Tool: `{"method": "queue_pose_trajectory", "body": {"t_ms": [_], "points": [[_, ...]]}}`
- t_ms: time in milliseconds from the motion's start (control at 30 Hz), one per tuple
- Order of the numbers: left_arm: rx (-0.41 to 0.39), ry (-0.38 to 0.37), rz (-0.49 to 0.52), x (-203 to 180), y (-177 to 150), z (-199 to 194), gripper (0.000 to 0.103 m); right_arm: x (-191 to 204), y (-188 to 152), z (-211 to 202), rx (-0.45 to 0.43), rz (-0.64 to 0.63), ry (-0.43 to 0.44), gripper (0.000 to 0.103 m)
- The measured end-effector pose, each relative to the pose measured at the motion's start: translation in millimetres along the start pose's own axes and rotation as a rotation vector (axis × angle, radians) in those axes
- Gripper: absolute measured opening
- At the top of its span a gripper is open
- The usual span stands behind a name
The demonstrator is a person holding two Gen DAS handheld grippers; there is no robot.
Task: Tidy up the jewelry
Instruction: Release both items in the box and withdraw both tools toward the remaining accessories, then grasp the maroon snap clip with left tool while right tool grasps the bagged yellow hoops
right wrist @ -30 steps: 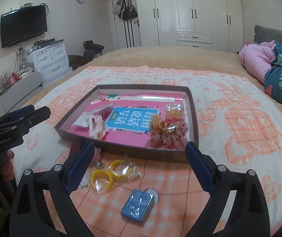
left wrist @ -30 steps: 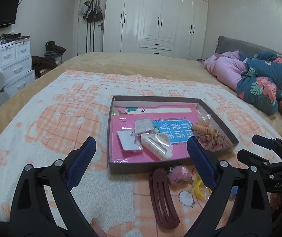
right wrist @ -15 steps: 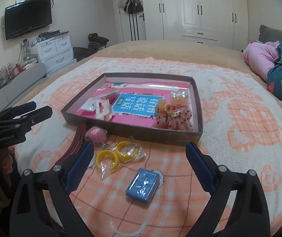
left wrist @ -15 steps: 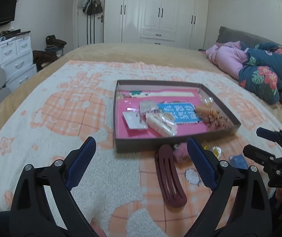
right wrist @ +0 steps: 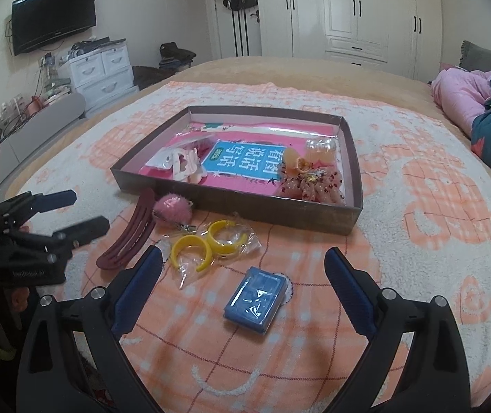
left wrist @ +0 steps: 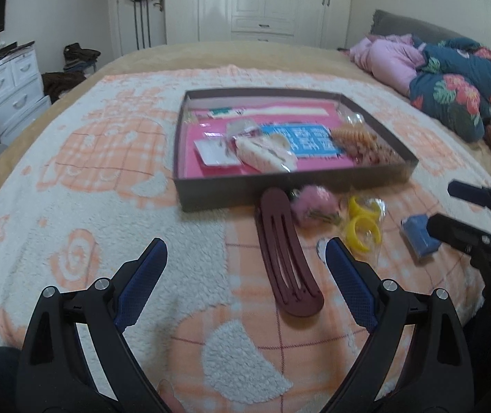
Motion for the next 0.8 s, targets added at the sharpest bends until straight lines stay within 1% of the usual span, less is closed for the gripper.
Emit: {"method": "queue_pose_trajectory", "body": {"t_ms": [67,167,300,433,533,667,733,800], "points": [[0.021,-0.007,0.013,-3.9,-3.6,5.2,0.084,-0.3,0.4,4.4,0.015,-0.003,0.006,0.093],[0.053,-0.025,0.031,-10.1,-9.7,13.7,0.081,-1.6,-0.6,11.1,0.035,-0.009,0.011,0.093],[0.084,-0.043,0.029,-12.5,-14.8,23.5,0.076,-2.6,-1.7,21.6,0.062,-0.029,0.008,0.093],[0.131,-0.066,0.023,-14.8,-20.7,35.3,0.074,-1.2,3.2,31.9,0.075,-0.06,0.012,0.093],[0.147,-0.066,0.026,-15.1,-23.3,40.0,0.074,0.4,7.3,38.1,0.087,-0.071,0.034,0.093],[0.157,-0.057,0.03,-13.8,-23.2,43.9,0.069,4.5,9.0,48.2,0.118,-0.098,0.063,0.093],[0.157,-0.049,0.031,-13.1,-22.4,44.3,0.065,7.9,9.8,51.5,0.128,-0.124,0.072,0.093],[0.156,-0.035,0.032,-10.8,-21.9,44.4,0.054,10.4,10.2,53.3,0.134,-0.135,0.083,0.093]]}}
Point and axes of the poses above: each gripper's, at about its wrist camera, not at the fingertips, and z roughly the way its jaws point, x to its left, y to its top, the point moved 7 cm from there along z, roughly the way its jaws point, and after that the axes turned 9 degrees about -y, right-handed, at the moved point
